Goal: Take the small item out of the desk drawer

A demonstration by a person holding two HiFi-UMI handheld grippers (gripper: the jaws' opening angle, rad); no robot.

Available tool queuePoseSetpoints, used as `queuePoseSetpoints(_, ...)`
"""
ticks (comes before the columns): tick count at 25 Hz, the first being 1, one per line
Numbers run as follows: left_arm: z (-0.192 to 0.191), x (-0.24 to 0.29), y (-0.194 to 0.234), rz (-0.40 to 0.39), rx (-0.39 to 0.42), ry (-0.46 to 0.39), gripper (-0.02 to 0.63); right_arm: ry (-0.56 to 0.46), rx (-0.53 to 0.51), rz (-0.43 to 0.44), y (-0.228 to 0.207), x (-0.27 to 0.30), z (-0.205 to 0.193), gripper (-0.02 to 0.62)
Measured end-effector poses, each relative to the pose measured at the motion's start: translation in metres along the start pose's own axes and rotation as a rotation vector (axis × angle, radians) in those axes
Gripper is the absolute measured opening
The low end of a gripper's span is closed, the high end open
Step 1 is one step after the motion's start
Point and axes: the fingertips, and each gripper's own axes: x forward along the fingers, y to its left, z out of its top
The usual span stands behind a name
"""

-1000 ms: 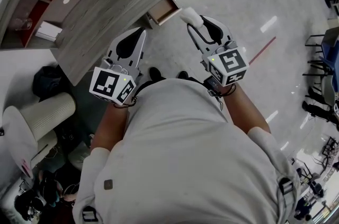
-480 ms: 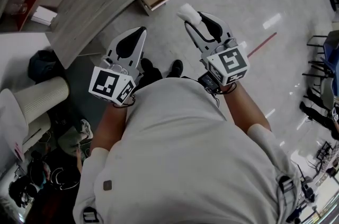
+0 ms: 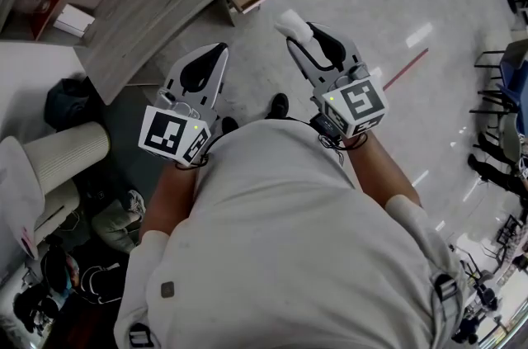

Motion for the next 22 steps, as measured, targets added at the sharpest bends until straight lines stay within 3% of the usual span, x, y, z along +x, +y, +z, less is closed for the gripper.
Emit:
queuePoseSetpoints(11,-0.006,-0.104,0.034,-0.024,0.02,-0.01,0.015,-0.026,-0.021,-0.032,0.11,0.012,0.01,0.175)
queuePoseSetpoints(22,-0.017,-0.176,0.046,-0.064,0.01,-0.023,0.015,-0.044,-0.022,-0.079,0.19,0.008,0.007,0.175)
